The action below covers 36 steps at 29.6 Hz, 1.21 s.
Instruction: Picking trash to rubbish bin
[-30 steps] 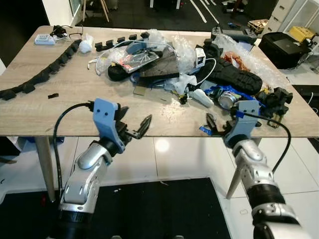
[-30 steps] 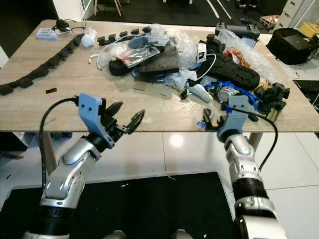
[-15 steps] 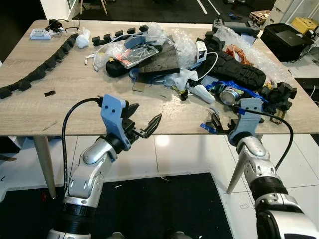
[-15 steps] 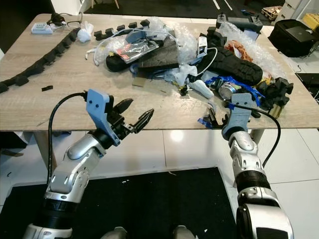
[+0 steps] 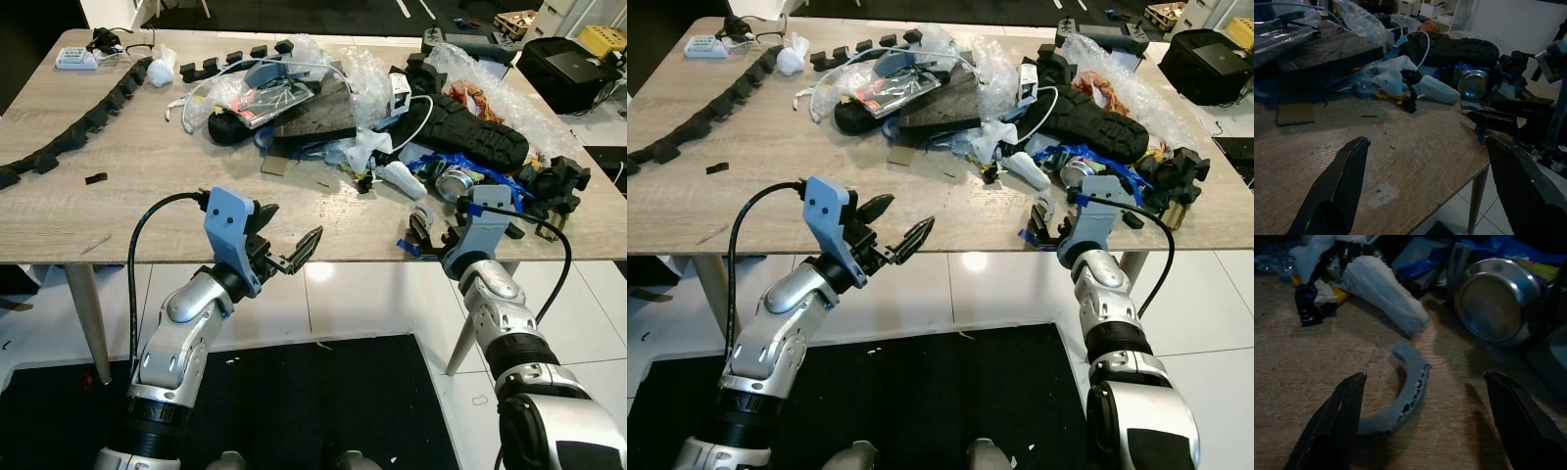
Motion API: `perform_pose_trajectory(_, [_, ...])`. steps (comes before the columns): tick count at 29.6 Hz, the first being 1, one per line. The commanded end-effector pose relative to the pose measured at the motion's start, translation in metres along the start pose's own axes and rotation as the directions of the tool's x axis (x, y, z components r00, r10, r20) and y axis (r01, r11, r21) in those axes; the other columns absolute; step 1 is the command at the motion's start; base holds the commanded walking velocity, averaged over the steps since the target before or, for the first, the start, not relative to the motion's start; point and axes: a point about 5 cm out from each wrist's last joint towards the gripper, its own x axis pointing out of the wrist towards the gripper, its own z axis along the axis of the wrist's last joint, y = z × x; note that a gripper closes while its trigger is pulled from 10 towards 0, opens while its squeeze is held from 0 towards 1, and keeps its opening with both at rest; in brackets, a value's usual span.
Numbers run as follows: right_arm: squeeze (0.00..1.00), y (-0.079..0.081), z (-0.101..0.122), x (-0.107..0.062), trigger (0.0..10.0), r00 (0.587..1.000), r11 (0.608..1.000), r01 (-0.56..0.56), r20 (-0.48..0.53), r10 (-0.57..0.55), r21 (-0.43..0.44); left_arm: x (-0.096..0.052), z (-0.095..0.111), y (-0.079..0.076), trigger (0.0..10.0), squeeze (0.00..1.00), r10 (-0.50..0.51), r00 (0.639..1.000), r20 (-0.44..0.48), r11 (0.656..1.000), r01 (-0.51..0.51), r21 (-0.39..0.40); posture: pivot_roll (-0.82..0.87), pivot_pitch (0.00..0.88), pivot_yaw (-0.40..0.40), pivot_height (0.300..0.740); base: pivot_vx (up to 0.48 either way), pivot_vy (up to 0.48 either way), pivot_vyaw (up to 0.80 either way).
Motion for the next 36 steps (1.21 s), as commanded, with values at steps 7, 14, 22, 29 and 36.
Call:
perform_pose_trajectory(7, [0.0,0.003,-0.031,-0.005,10.0,0.983,0.986,0.021,-0.183,0.009,0.166,0.002,-0.003,-0.002,10.0,0.0,-0.034,0.999,-0.026,0.998,0.036,0.06,0.01,0.262,-0.05,0.74,0.0,0.0,0.0])
perform_pose_trajectory(14, [0.0,0.009,-0.031,-0.002,10.0,0.98,0.979,0.008,-0.198,0.033,0.203,0.004,-0.003,-0.002,10.0,0.0,-0.038,0.999,-0.026,0.997,0.039,0.063,0.01,0.259,-0.053,0.74,0.0,0.0,0.0])
perform_pose_trajectory(22, [0.0,0.007,-0.029,-0.001,6.8,0.978,0.975,0.026,-0.207,0.021,0.222,0.005,0.001,-0.007,10.0,0.0,-0.105,0.994,-0.009,0.994,0.105,0.039,0.02,0.26,-0.055,0.74,0.0,0.0,0.0])
perform_pose_trajectory(29, [0.0,0.001,-0.035,-0.003,0.0,0.96,0.974,0.089,-0.277,-0.029,0.208,0.005,0.004,-0.018,10.0,0.0,-0.212,0.977,-0.012,0.977,0.212,0.029,0.02,0.259,-0.054,0.74,0.0,0.0,0.0])
perform_pose_trajectory(36, [0.0,-0.001,-0.039,-0.005,0.0,0.949,0.972,0.114,-0.313,-0.045,0.207,0.003,0.002,-0.021,10.0,0.0,-0.248,0.968,-0.037,0.967,0.25,0.047,0.02,0.255,-0.054,0.74,0.0,0.0,0.0])
